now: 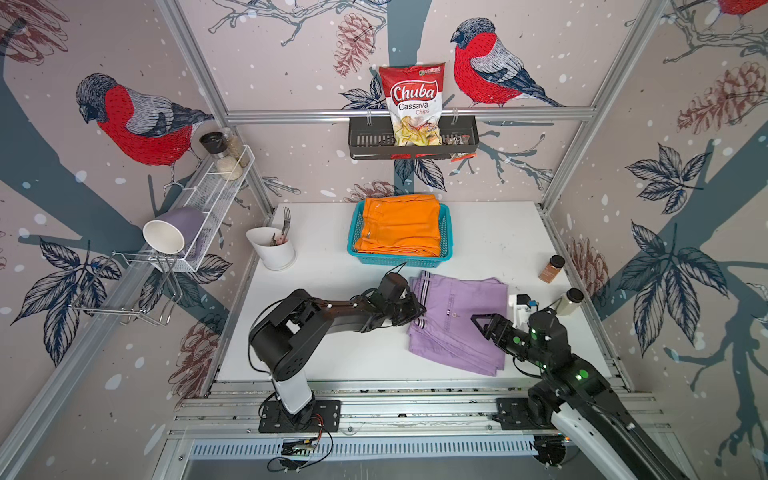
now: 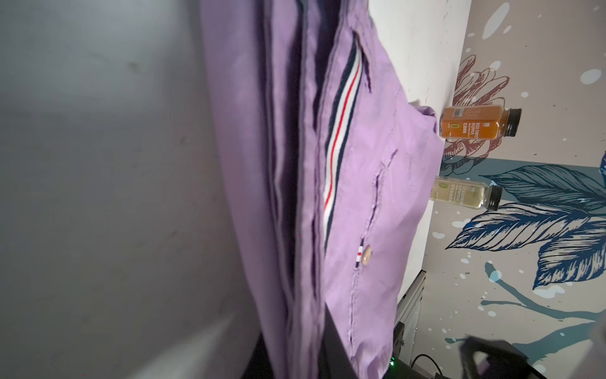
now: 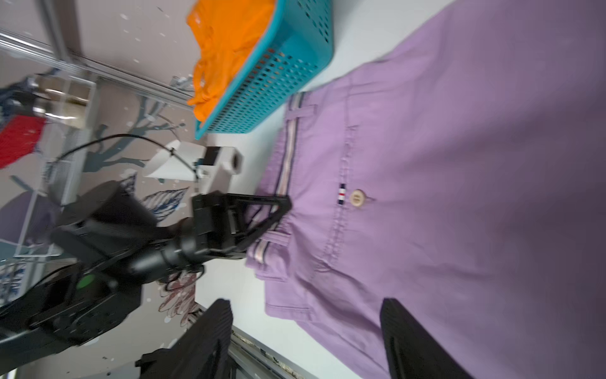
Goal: Put the folded long pants in the basket
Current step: Move the basket to the center of the board.
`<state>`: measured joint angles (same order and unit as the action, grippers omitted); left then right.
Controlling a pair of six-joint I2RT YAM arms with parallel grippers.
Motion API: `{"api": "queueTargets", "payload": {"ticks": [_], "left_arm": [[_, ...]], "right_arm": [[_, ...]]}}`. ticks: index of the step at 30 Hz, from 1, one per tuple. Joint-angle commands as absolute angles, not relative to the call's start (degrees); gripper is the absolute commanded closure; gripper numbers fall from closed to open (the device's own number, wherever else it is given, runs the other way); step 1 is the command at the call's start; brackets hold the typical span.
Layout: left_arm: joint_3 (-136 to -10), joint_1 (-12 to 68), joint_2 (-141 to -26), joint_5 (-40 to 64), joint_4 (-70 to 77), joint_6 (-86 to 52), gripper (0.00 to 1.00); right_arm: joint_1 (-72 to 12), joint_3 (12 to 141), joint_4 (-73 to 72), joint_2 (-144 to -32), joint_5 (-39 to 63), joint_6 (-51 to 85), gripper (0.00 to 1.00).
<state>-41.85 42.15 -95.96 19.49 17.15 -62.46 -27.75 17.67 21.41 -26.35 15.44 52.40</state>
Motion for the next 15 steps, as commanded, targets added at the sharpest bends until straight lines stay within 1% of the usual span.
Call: {"api": "queueTargets", "payload": {"ticks": [1, 4, 6, 11, 13, 15], "left_arm": [[-37.3, 39.3, -90.6, 17.5, 15.6, -60.7, 1.0], [-33.2, 35.5, -86.0, 17.9, 14.2, -58.8, 1.0], [-32.1, 33.7, -84.6, 18.5, 12.2, -56.7, 1.0], [-31.3, 32.9, -84.8, 20.2, 11.1, -54.2, 1.0], [-31.0, 32.6, -84.6, 20.4, 11.2, -53.8, 1.0], [-31.1, 32.2, -84.4, 20.5, 10.7, -53.3, 1.0]], "right_arm": [[-27.3, 19.1, 16.7, -33.3, 13.5, 48.1, 0.24], [-26.0, 19.9, 13.4, -38.9, 10.2, 45.2, 0.21], [-23.8, 19.2, 10.0, -42.4, 10.1, 43.9, 0.18], [-17.3, 16.9, -0.3, -55.4, 18.0, 41.5, 0.16], [-16.8, 18.1, -2.6, -62.1, 20.0, 40.0, 0.15], [-17.3, 19.7, -4.7, -68.4, 22.0, 38.8, 0.16]]}}
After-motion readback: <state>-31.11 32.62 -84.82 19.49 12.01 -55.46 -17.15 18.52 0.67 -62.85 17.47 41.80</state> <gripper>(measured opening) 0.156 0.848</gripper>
